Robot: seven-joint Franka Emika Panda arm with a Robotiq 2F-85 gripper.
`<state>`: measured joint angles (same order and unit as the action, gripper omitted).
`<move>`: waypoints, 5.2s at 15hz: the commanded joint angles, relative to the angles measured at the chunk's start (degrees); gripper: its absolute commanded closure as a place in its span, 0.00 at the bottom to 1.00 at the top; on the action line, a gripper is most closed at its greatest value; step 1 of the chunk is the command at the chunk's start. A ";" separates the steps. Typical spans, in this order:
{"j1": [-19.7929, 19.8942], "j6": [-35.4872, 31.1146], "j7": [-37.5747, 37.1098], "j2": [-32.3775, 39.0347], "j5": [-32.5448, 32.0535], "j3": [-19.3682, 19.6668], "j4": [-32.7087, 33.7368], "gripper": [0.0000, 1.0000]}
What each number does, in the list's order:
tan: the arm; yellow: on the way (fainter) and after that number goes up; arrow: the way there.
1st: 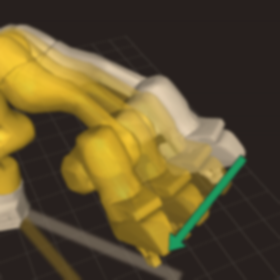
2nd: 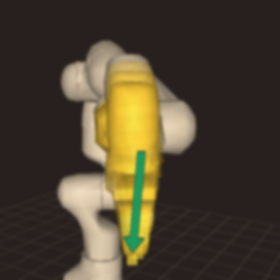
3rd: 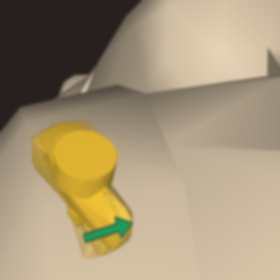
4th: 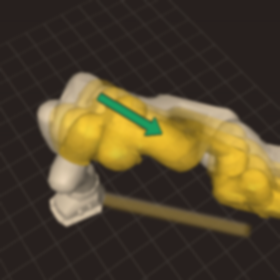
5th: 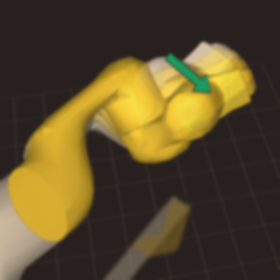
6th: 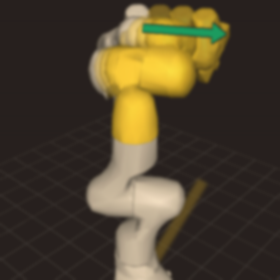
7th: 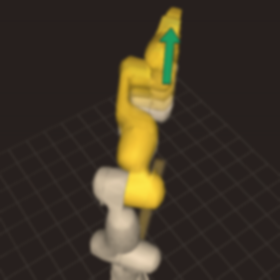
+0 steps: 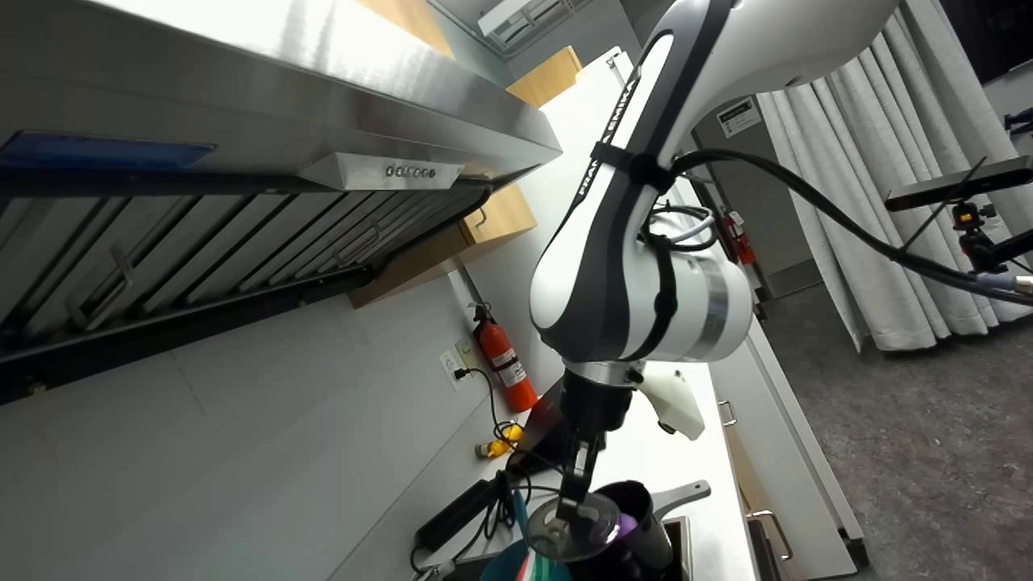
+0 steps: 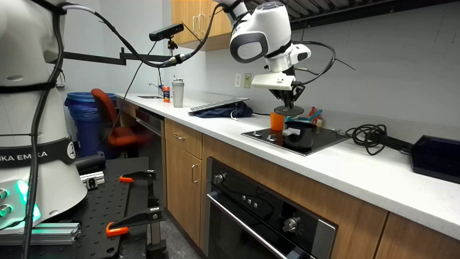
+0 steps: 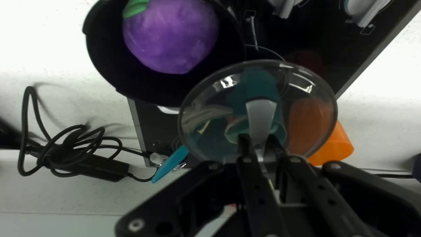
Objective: Take the lid from the top of the black pot and put it at the right of the stove then remove the purple object from the pot and put it on the stove
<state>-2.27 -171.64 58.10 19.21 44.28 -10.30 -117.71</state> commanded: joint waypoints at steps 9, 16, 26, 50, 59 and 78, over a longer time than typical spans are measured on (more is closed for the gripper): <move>3.74 -1.67 3.40 -2.35 3.84 -2.99 -0.34 0.96; 7.45 -3.04 3.09 -2.98 8.64 -2.54 4.65 0.96; 12.25 -4.79 1.09 1.11 10.97 -0.51 13.37 0.96; 12.12 -1.69 1.99 10.86 6.03 3.98 11.94 0.96; 10.54 -3.52 4.86 11.92 6.05 0.69 5.60 0.96; 9.80 -2.93 4.22 11.37 4.63 3.52 8.84 0.31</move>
<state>8.37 -173.56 62.12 31.02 50.10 -7.68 -108.47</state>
